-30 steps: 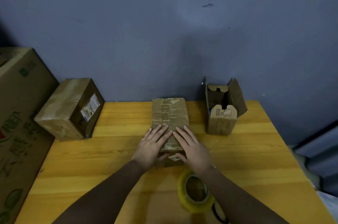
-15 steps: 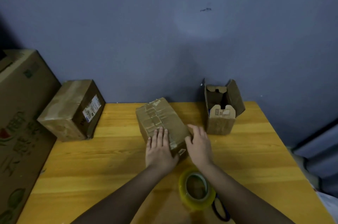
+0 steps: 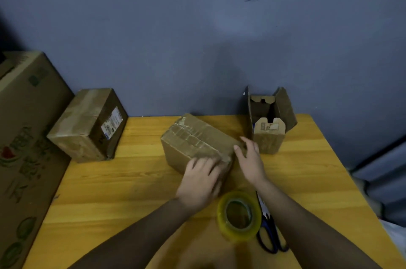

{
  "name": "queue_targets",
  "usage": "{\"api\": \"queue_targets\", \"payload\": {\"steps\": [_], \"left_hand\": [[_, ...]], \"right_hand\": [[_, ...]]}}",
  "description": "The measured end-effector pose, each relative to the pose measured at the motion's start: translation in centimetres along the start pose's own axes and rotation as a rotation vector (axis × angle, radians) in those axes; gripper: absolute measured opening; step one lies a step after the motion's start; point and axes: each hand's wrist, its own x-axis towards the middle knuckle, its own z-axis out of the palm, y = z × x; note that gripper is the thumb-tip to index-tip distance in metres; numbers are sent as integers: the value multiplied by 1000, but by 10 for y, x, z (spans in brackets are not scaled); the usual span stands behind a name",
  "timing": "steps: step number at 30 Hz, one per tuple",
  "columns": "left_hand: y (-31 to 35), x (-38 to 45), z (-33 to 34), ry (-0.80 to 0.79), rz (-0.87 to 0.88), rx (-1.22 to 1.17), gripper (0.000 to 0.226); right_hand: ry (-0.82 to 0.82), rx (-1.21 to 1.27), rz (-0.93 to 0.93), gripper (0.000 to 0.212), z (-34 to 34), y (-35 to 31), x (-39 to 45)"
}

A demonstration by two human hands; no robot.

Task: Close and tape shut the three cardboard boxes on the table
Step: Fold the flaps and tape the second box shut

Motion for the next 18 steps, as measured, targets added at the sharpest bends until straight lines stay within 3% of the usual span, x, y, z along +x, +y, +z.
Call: {"api": "queue_targets", "payload": {"steps": [2, 4, 7, 9, 13, 18], "left_hand": [[11, -13, 19, 25, 282, -73, 41], [25, -18, 33, -112, 451, -54, 43], [38, -18, 57, -490, 445, -38, 62], [41, -19, 70, -630, 438, 68, 77], [47, -22, 81, -661, 444, 165, 77], [51, -16, 81, -539, 411, 96, 40]], "right_hand": [[80, -42, 27, 42, -6, 21, -13], [105, -74, 48, 33, -11, 41, -27], [95, -96, 41, 24, -15, 62, -46], [68, -117, 60, 23, -19, 71, -57], [2, -175, 103, 21, -23, 85, -74], [-117, -172, 89, 17, -22, 96, -89]]}}
